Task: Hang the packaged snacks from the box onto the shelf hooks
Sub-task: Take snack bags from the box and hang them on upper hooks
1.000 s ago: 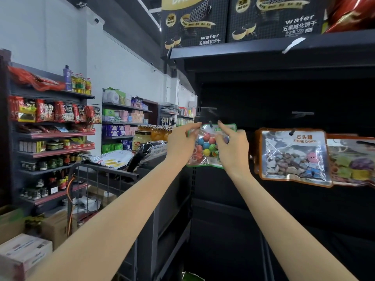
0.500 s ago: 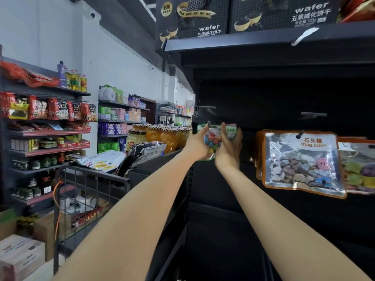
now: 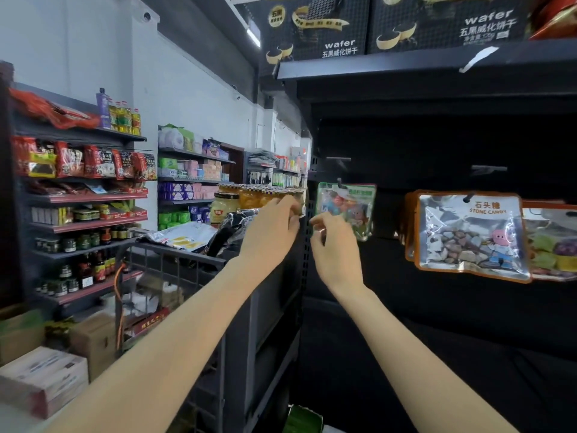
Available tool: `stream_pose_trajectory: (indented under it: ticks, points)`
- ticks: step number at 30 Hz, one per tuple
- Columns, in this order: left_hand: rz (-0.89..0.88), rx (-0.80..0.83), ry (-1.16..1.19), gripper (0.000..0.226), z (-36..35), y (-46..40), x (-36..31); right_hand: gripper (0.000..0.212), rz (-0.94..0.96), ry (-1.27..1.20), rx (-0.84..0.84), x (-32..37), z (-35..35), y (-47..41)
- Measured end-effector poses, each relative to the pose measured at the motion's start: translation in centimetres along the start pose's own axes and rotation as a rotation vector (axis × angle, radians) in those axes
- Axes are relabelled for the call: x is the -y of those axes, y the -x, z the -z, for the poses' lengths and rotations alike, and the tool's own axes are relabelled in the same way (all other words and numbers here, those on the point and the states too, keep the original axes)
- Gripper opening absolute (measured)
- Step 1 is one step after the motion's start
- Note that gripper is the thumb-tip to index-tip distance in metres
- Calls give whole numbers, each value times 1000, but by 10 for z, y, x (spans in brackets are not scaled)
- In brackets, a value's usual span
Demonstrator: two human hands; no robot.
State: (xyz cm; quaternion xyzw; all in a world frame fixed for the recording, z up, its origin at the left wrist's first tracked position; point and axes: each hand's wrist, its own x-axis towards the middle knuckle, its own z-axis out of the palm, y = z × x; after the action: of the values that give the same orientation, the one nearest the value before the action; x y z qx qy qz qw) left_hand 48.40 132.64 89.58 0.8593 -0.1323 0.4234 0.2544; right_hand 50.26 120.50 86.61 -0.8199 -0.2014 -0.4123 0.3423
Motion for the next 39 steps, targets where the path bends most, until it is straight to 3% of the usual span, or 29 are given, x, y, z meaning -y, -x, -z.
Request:
stream_pose_trajectory:
  ticks: [7,18,24,27,29,32,36,39]
  points:
    - [130,63,-206,22,69,123,62,22,29,-144,296,82,-50,86]
    - [845,315,-252,17,126,352,201,26,2,-239,961,149,-190,271]
    - [1156,735,-327,36,120,439,241,50,-15,-234,1355,140,-272,352]
    - [1293,896,-286,25,108,457,247,68,-21,-201,1511,135,-296,380]
    - [1333,992,-276,25,101,462,249,73,-3,-137,1543,132,-303,395]
    - [1408,1027,-285,51,92,469,249,67,65,-56,1450,132,-307,409]
    - [1448,1009,-292,79,83,475,249,39,45,-84,1342,133,-314,412]
    - [1396,1053,-384,73,80,477,248,25,-32,-167,1325,129,-315,410]
